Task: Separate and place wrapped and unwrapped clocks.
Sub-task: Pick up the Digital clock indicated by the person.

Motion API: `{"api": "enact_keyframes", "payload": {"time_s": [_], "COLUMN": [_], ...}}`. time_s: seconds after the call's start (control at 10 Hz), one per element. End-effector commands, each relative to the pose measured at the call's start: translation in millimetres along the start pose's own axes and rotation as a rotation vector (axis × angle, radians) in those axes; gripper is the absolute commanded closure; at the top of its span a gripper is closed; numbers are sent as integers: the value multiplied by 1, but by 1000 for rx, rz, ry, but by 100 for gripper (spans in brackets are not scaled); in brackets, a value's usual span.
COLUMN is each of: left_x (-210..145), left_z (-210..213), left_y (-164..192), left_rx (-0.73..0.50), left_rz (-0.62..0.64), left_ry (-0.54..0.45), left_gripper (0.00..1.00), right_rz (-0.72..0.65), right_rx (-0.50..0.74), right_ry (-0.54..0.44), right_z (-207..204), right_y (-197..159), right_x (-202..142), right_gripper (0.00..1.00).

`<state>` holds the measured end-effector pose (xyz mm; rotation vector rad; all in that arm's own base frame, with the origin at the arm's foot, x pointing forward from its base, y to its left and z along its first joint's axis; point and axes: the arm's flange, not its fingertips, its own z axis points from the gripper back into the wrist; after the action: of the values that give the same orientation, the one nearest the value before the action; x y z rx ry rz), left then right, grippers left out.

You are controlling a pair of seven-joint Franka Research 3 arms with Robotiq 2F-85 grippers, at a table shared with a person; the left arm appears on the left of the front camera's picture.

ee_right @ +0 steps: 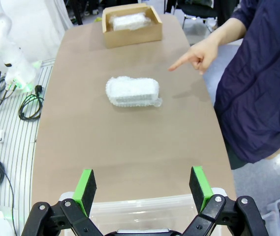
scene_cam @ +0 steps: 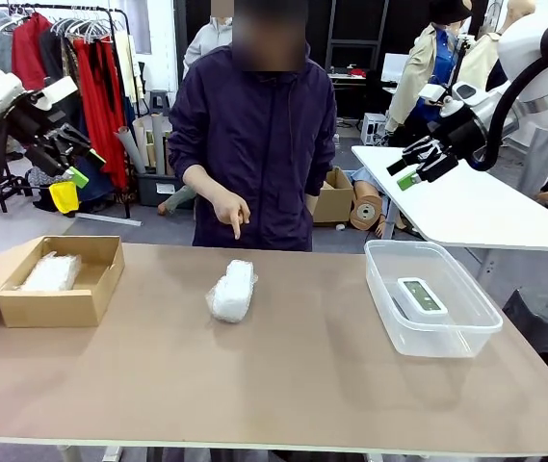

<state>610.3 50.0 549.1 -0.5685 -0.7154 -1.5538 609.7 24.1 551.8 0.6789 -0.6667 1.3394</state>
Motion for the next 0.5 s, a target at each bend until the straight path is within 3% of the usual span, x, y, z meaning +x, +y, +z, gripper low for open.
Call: {"api": "enact_keyframes", "payload": {"time_s": [0.0,0.4], "left_x": [1,0], "left_z": [2,0], "left_y": [-2,0], "left_rx": [1,0], "left_rz": [-17,0], "left_ry": [5,0], "left_gripper": [0,0], "right_rz": [6,6], "right_rx": [1,1], "right_ry": [1,1], "right_z": [0,0], "right_y": [3,3], "right_x": [2,2], "right_gripper": [0,0]}}
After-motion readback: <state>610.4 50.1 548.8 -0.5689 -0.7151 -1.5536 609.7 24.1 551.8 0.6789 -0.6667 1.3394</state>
